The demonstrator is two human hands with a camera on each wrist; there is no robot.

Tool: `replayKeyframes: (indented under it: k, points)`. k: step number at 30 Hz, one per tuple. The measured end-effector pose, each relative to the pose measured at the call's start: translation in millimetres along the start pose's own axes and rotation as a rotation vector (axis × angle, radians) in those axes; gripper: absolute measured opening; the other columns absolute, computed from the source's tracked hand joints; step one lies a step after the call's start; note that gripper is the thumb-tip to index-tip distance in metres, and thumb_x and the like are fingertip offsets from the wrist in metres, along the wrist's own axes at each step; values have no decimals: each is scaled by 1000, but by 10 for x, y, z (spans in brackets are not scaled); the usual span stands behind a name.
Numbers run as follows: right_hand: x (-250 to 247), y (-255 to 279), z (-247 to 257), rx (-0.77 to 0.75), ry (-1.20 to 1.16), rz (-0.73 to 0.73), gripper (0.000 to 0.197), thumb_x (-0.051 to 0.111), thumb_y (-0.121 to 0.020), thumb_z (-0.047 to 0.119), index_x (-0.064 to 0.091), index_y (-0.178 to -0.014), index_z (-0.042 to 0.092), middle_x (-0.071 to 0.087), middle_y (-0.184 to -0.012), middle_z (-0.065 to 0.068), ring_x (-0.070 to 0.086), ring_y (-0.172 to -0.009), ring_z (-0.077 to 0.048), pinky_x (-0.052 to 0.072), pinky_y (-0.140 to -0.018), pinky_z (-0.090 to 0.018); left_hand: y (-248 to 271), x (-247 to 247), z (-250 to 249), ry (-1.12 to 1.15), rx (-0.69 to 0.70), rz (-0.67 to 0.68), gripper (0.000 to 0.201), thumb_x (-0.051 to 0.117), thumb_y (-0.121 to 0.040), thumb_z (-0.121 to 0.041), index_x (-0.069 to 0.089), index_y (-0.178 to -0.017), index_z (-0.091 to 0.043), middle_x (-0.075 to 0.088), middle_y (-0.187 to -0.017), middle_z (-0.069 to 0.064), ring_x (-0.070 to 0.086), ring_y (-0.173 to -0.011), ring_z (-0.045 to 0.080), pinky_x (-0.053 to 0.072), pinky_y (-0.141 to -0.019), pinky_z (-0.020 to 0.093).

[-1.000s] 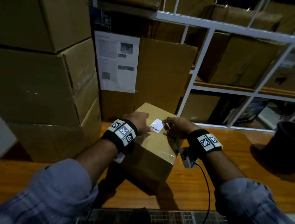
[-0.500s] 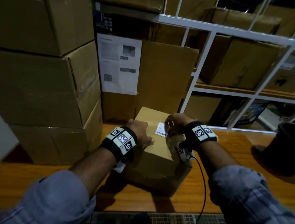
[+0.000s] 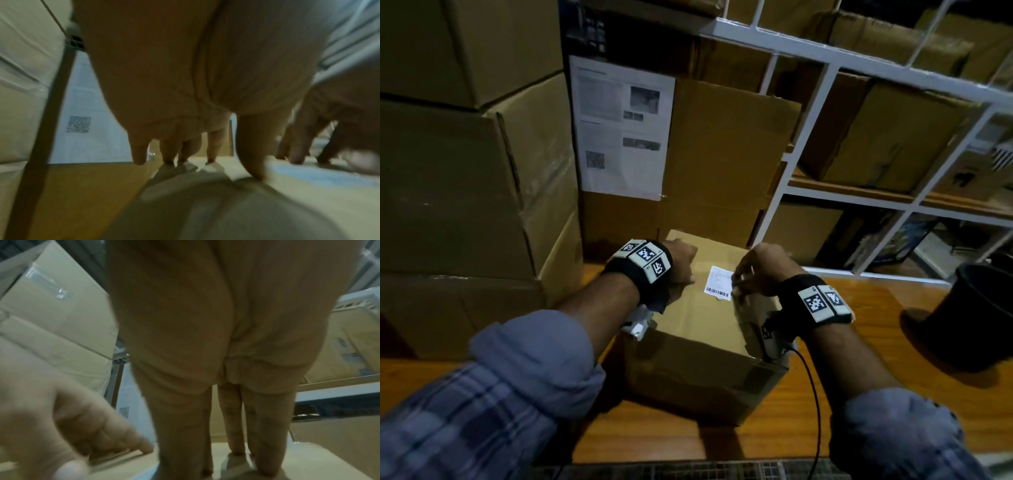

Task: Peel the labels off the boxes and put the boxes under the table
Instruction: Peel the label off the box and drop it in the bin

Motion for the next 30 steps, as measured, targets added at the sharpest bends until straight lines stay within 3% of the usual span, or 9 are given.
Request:
replayKeyframes:
  k: [2, 5, 9, 12, 17, 22, 27, 30]
  points:
    - [-8, -8, 4, -6, -3, -13, 22, 87, -84, 29, 83, -106, 26, 66, -96, 7, 62, -93, -14, 45, -78, -24, -58, -17, -67, -68, 13, -7, 31, 57, -103, -18, 55, -133, -9, 60, -134, 14, 60, -116, 32, 45, -80, 34]
    - [0, -32, 8, 3, -24, -19, 18, 86, -86, 27, 82, -103, 23, 64, -95, 5, 59, -92, -15, 47, -78, -27, -128, -28, -154, -126, 21, -20, 31, 59, -101, -11, 59, -131, -6, 63, -130, 12, 61, -118, 31, 48, -84, 34]
    - [61, -82, 48, 23, 3, -31, 20, 86, -85, 32, 82, -101, 21, 75, -98, 1, 69, -91, -18, 59, -84, -32, -246, 23, -129, -153, 3, -3, 29, 62, -98, -12, 63, -127, -9, 67, -122, 11, 64, -108, 29, 53, -82, 37]
    - [78, -113, 60, 47, -11, -26, 23, 87, -83, 36, 83, -98, 19, 75, -93, -1, 70, -87, -20, 63, -83, -37, -260, 29, -117, -178, 13, 2, 29, 62, -98, -13, 62, -127, -10, 66, -122, 11, 64, -108, 29, 49, -79, 35]
    - [55, -107, 14, 58, -26, -13, 18, 85, -85, 37, 83, -94, 22, 75, -92, 2, 68, -87, -16, 62, -81, -33, -276, 54, -119, -219, 25, 1, 32, 57, -100, -14, 57, -132, -11, 63, -128, 11, 62, -113, 29, 46, -79, 35]
    - [45, -191, 22, 102, 12, -69, 14, 81, -88, 32, 81, -92, 19, 73, -90, -1, 70, -88, -22, 63, -84, -40, -326, 88, -130, -249, 29, -1, 36, 59, -98, -14, 58, -135, -9, 63, -134, 15, 60, -123, 32, 46, -83, 37]
    - [14, -283, -22, 115, 45, -96, 13, 74, -95, 29, 80, -98, 17, 74, -94, -3, 70, -94, -23, 50, -77, -35, -345, 106, -96, -270, 22, -11, 39, 55, -100, -16, 55, -139, -12, 62, -137, 13, 57, -128, 32, 48, -87, 38]
    - [32, -291, -29, 96, 41, -74, 15, 75, -94, 30, 80, -97, 17, 74, -94, -2, 69, -94, -21, 52, -77, -32, -345, 105, -103, -273, 24, -13, 38, 54, -101, -16, 55, -138, -11, 63, -136, 13, 58, -126, 32, 47, -84, 36]
Point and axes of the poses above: each hand's wrist, its own y-axis away from the middle knuckle, its own x-axis out of the palm, z = x × y, the point moved 10 cm from there along -y, towards the middle knuckle
